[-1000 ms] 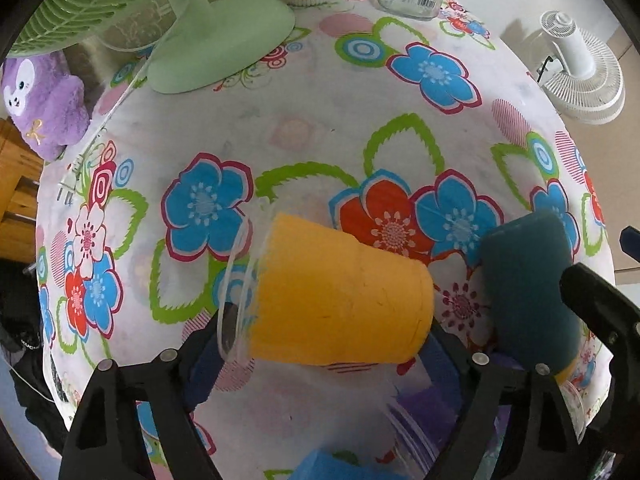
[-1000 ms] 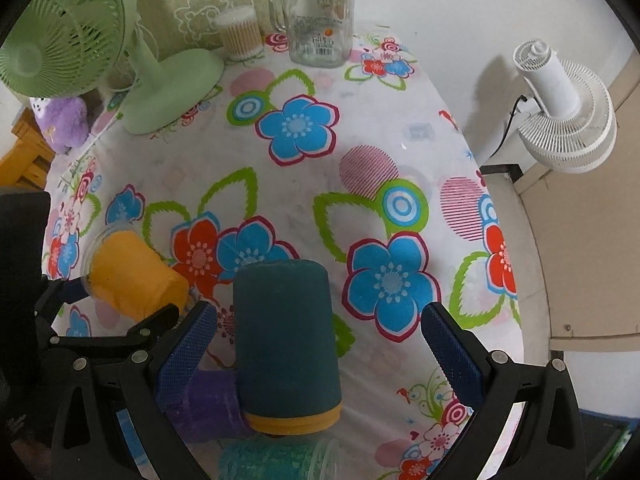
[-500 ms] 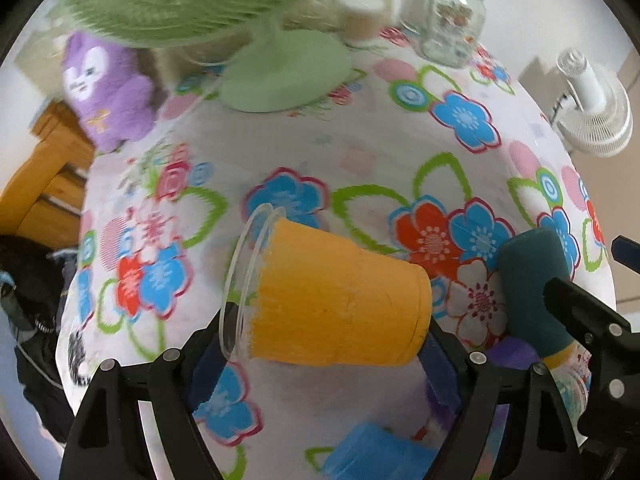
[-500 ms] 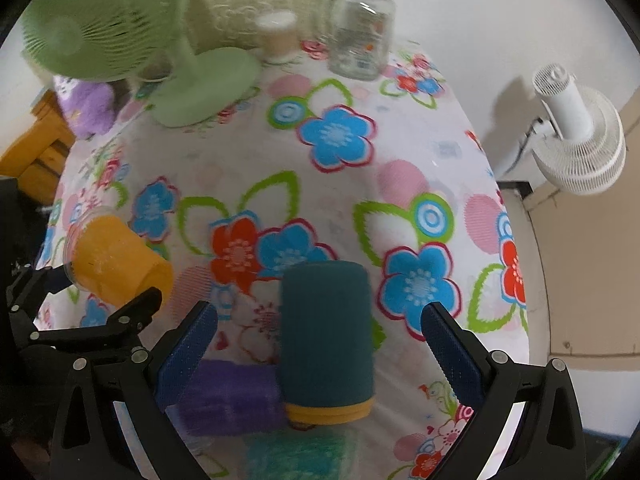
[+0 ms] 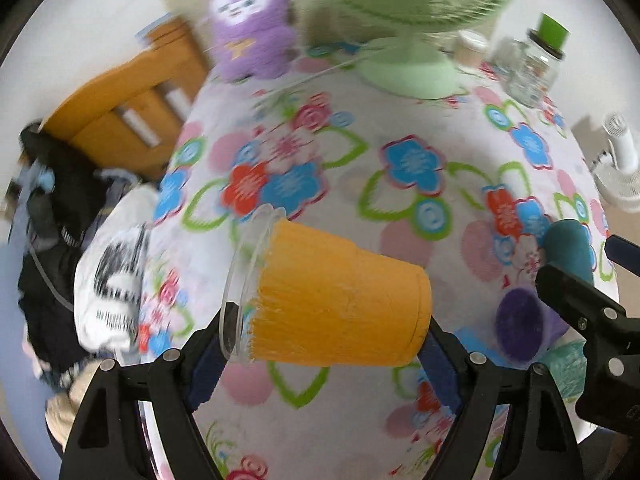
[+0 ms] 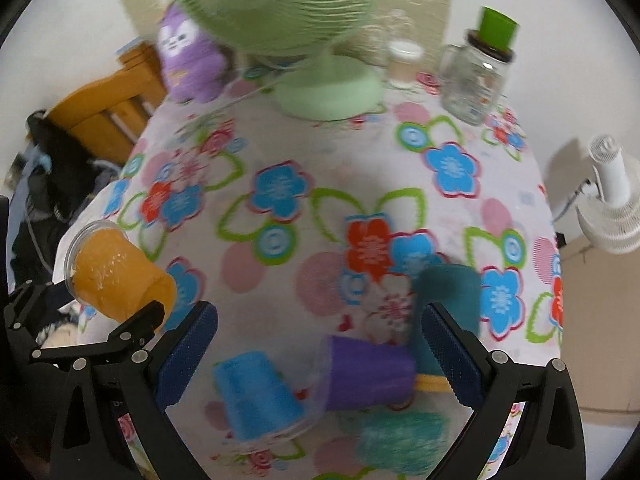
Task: Flip cup upside down
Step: 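Lift the orange cup with the left tool and carry it toward the right tool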
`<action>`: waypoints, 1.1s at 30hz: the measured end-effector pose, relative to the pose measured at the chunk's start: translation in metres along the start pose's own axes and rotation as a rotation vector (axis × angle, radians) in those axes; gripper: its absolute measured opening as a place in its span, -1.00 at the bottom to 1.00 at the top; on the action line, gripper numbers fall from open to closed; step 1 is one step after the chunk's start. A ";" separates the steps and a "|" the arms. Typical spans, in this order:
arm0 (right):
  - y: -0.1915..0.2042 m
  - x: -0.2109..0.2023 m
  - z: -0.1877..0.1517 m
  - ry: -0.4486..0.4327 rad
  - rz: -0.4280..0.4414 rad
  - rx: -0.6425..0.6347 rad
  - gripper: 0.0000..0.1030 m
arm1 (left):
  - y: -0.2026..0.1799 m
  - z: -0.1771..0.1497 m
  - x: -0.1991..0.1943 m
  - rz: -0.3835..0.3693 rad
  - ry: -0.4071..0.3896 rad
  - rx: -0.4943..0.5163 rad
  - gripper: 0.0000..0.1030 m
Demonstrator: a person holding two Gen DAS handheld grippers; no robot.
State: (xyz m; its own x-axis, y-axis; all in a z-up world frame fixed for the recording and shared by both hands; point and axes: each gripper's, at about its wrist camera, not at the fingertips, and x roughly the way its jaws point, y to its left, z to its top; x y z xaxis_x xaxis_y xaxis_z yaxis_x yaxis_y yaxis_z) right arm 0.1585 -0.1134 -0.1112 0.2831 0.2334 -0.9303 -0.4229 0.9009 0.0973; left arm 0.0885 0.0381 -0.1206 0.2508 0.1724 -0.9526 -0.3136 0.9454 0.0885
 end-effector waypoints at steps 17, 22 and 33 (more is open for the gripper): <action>0.055 0.035 -0.035 0.113 0.026 -0.113 1.00 | 0.034 -0.074 0.032 -0.038 0.107 -0.211 0.67; 0.056 0.039 -0.040 0.111 -0.006 -0.121 1.00 | 0.030 -0.080 0.040 -0.070 0.107 -0.219 0.67; 0.057 0.033 -0.042 0.081 -0.034 -0.101 1.00 | 0.022 -0.083 0.050 -0.100 0.140 -0.158 0.70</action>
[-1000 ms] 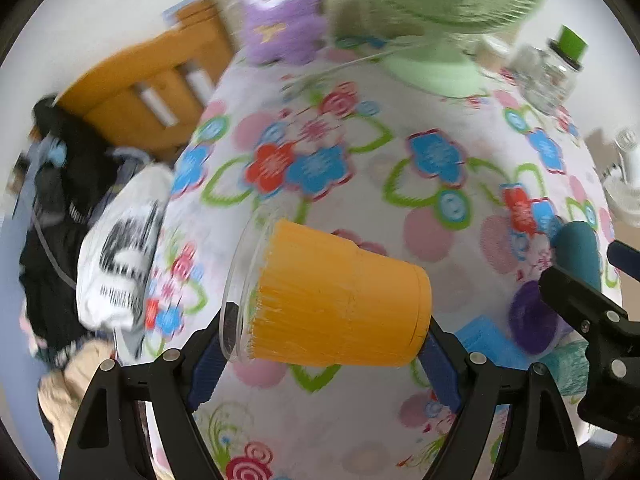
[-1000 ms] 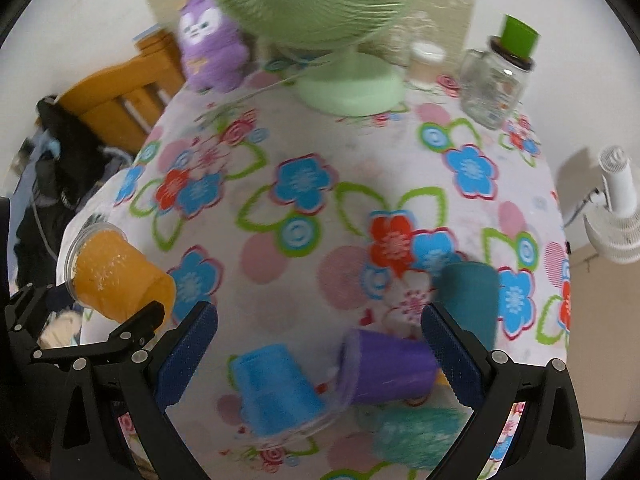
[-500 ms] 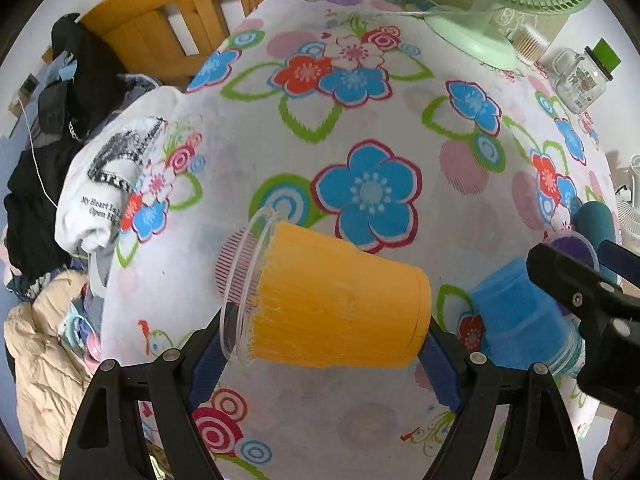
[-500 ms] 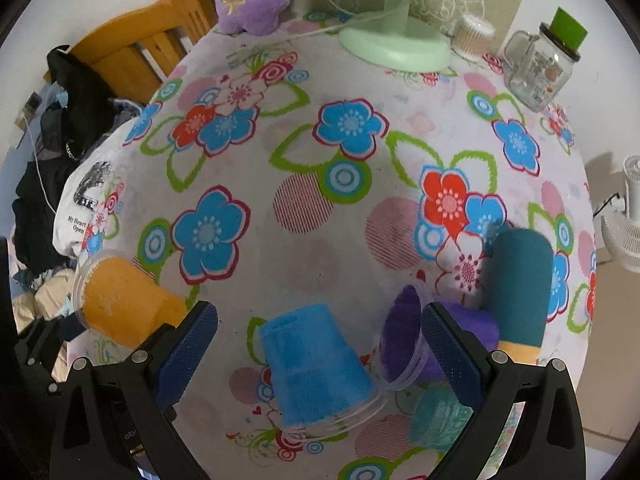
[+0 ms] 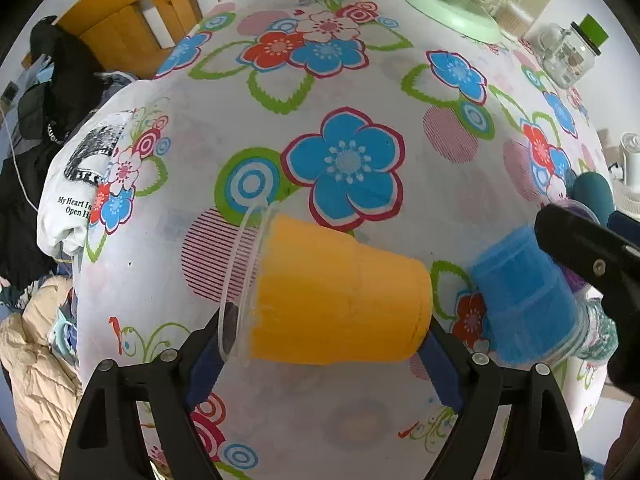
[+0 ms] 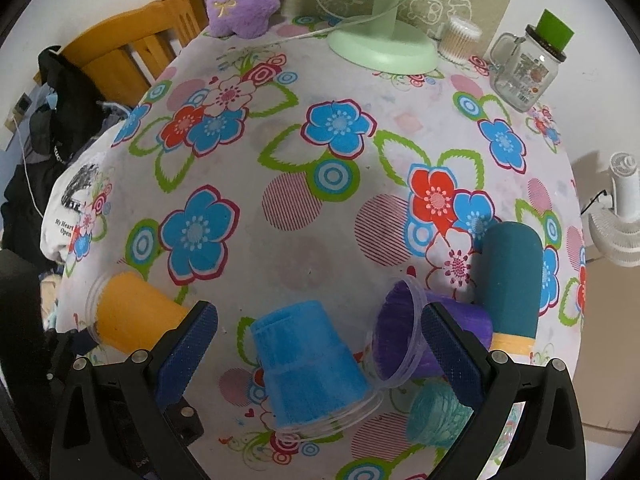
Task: Flip cup upside down
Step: 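Lift the orange cup with the left tool and carry it toward the right tool, then grasp the orange cup with the right tool while the left tool releases it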
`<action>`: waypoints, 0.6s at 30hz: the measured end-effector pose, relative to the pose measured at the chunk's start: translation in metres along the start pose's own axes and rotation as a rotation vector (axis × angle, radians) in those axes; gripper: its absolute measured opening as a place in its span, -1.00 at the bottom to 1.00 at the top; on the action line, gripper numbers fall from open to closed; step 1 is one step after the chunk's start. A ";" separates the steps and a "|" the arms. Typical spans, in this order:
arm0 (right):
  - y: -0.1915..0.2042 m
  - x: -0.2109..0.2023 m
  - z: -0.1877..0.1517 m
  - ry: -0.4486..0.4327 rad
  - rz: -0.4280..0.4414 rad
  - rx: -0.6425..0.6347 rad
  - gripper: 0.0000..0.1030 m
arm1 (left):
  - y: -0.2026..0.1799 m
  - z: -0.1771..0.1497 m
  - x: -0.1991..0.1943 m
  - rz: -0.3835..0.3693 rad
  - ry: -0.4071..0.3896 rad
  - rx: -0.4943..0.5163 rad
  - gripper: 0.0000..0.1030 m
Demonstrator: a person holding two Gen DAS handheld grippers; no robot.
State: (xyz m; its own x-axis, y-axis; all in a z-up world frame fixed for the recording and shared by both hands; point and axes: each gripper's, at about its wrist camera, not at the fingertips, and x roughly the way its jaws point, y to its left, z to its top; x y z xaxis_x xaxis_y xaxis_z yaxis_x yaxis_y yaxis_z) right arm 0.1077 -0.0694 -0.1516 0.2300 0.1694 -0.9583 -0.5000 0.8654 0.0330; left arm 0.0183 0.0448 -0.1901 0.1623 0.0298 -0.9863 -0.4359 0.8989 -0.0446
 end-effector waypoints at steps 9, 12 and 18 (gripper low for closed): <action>0.007 -0.025 0.000 -0.039 -0.019 0.054 1.00 | 0.002 0.008 -0.031 -0.037 -0.043 0.091 0.80; 0.009 -0.040 -0.001 -0.061 -0.027 0.086 1.00 | 0.003 0.012 -0.046 -0.048 -0.064 0.130 0.81; 0.006 -0.072 -0.012 -0.102 -0.045 0.193 1.00 | 0.008 0.023 -0.074 -0.041 -0.118 0.258 0.84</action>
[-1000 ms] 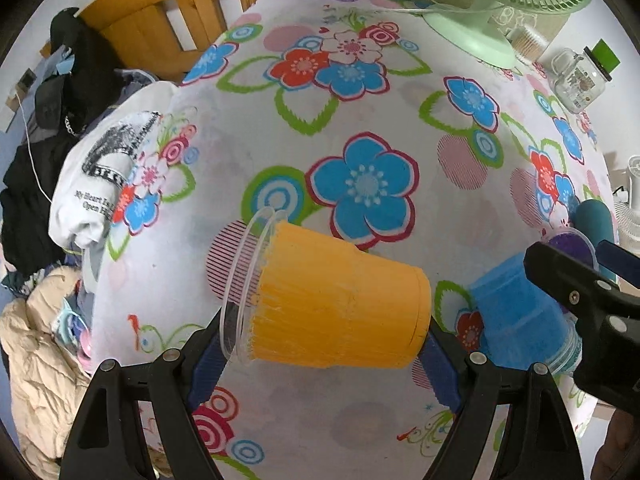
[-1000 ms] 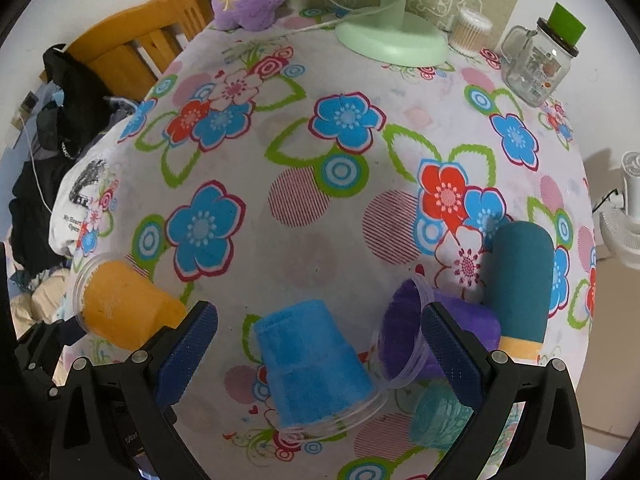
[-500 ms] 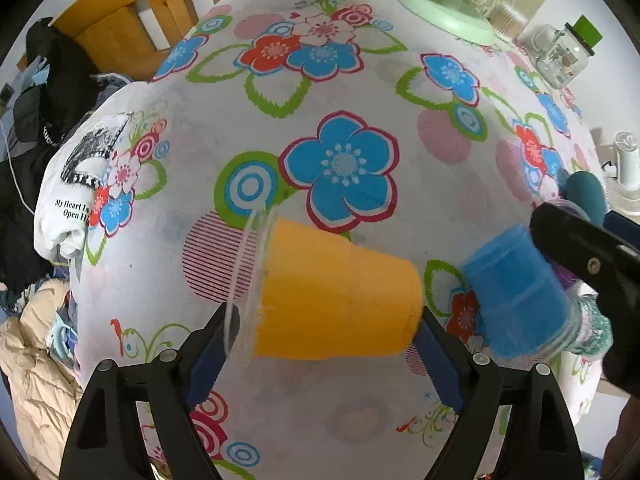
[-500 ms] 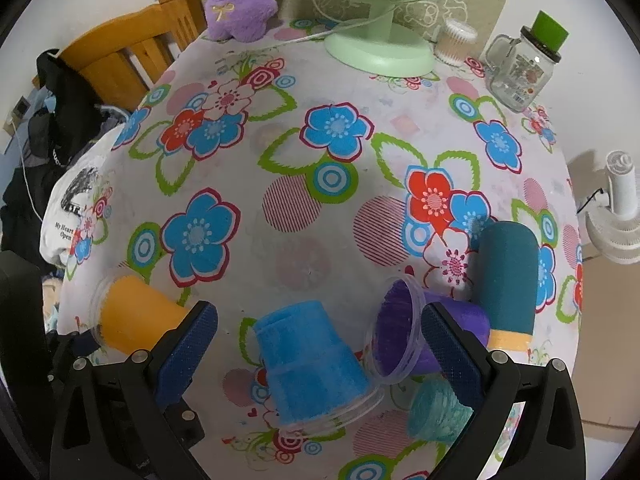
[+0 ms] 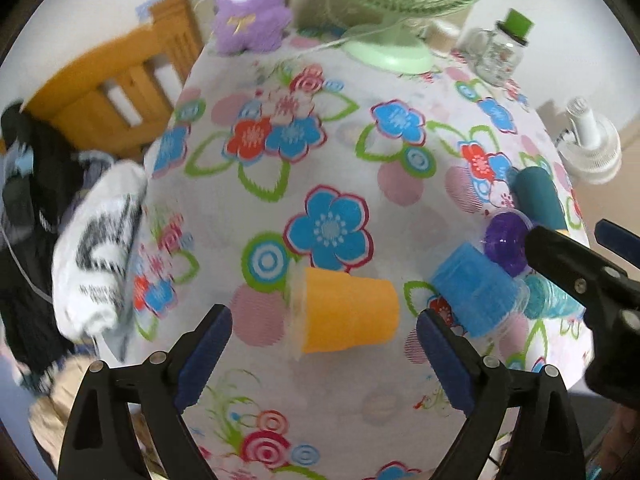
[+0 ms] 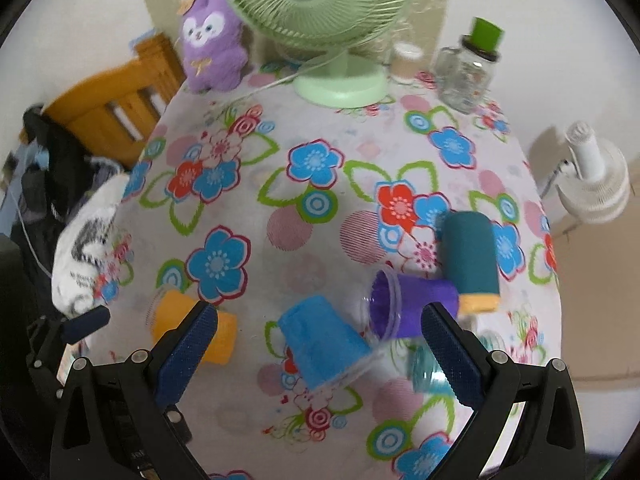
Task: Flip cup upside down
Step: 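Grasp the orange cup with the right tool while the left tool releases it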
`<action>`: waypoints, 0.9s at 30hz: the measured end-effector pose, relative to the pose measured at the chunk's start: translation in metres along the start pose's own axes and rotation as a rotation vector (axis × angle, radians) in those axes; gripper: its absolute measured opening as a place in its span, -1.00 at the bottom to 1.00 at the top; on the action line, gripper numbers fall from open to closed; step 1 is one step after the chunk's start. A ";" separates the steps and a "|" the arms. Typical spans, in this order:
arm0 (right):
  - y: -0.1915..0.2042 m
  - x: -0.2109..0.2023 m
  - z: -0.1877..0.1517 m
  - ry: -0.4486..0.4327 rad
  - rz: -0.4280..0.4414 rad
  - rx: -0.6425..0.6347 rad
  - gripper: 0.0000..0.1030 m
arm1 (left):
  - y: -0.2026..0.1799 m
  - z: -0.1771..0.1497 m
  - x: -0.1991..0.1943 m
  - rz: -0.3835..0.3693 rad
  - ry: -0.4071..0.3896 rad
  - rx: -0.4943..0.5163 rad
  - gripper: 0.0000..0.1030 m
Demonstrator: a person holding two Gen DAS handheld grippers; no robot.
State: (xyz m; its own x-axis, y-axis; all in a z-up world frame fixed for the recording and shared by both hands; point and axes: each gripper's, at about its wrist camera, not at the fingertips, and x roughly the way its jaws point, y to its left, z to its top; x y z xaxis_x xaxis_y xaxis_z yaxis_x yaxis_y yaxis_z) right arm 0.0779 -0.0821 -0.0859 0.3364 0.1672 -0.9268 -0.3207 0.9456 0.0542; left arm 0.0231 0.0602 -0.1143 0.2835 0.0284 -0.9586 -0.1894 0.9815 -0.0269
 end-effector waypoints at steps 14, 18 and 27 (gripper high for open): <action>0.007 -0.012 -0.046 -0.020 0.039 0.469 0.99 | 0.018 0.023 0.004 0.075 -0.023 0.289 0.85; 0.017 0.004 -0.058 0.008 0.084 0.579 0.98 | 0.028 0.023 0.018 0.110 -0.006 0.308 0.85; 0.025 0.054 -0.076 0.118 0.161 0.807 0.73 | 0.044 0.021 0.053 0.138 0.046 0.317 0.85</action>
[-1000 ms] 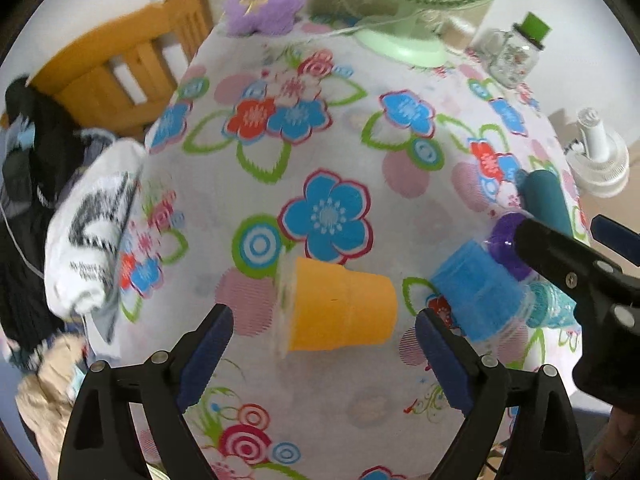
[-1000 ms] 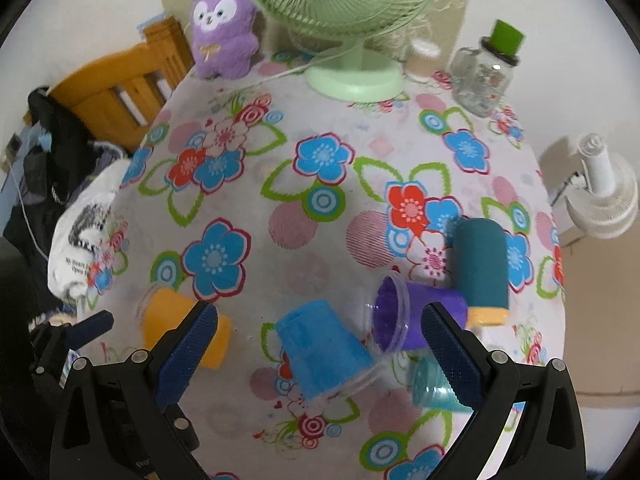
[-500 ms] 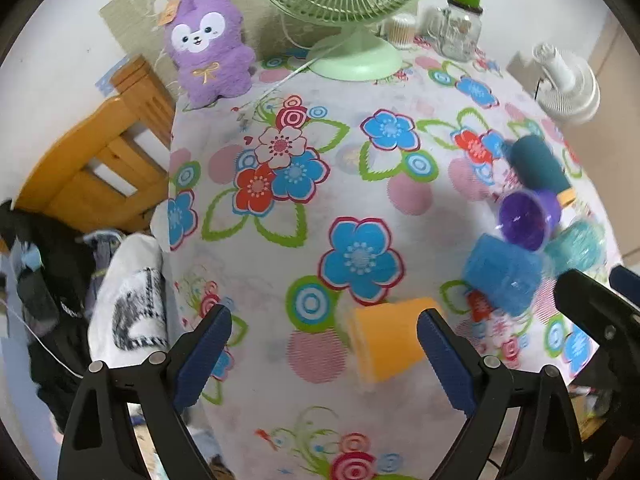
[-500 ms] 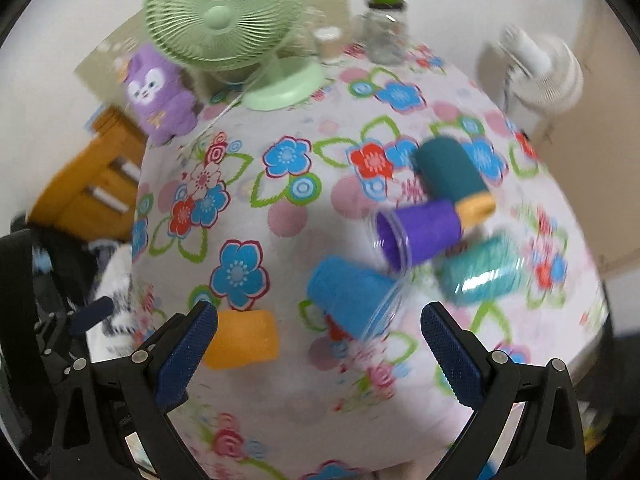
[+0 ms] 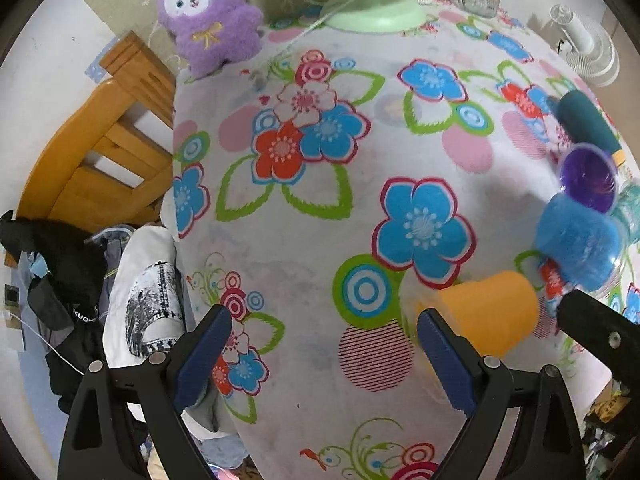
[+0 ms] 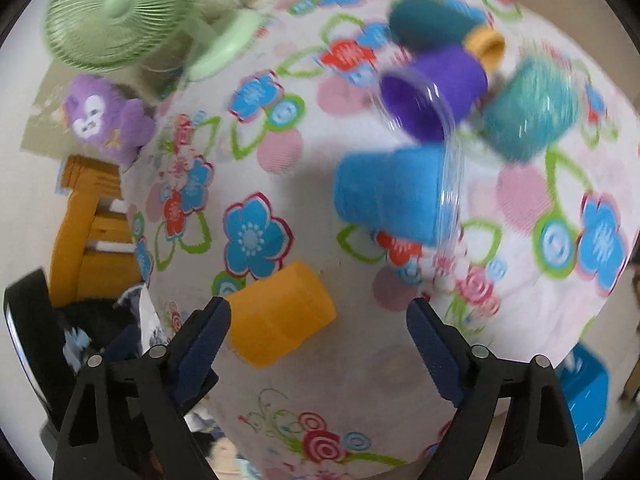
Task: Flip cup upside down
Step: 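Grasp the orange cup with the right tool while the left tool releases it, then rotate the right tool to turn the orange cup mouth-down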
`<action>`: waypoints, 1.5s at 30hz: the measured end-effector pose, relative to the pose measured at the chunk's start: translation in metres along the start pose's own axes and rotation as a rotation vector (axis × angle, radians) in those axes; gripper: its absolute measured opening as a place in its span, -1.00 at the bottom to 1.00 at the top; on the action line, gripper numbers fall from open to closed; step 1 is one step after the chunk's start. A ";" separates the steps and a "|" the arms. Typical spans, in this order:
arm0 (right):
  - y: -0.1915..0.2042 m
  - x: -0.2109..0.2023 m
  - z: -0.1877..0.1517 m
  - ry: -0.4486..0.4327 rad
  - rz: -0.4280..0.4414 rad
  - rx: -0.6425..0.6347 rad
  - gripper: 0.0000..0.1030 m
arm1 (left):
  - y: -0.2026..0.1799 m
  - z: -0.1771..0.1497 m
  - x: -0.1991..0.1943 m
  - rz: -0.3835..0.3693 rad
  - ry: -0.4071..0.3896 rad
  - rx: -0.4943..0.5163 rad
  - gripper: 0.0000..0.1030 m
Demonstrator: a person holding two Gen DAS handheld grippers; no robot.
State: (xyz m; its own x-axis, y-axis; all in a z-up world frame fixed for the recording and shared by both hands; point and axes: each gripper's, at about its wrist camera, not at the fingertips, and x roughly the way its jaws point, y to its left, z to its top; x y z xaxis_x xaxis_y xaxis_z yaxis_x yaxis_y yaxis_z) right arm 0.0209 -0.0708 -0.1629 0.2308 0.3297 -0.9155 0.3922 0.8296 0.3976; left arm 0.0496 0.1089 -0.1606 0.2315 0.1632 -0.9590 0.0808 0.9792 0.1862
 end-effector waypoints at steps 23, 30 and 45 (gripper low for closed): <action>-0.010 0.056 -0.001 0.087 0.025 0.174 0.40 | -0.030 -0.045 0.010 -0.151 0.108 0.062 0.86; -0.003 0.057 0.008 0.085 0.010 0.054 0.11 | -0.016 -0.041 0.013 -0.136 0.112 0.024 0.86; 0.029 -0.012 0.016 -0.071 0.011 -0.197 0.11 | -0.004 -0.041 -0.029 -0.139 0.035 -0.103 0.86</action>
State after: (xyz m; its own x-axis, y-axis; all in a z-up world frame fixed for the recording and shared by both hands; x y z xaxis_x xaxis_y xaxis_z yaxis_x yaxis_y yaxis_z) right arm 0.0436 -0.0584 -0.1391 0.2990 0.3125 -0.9016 0.2092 0.9004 0.3815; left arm 0.0025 0.1051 -0.1422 0.1909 0.0277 -0.9812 0.0100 0.9995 0.0302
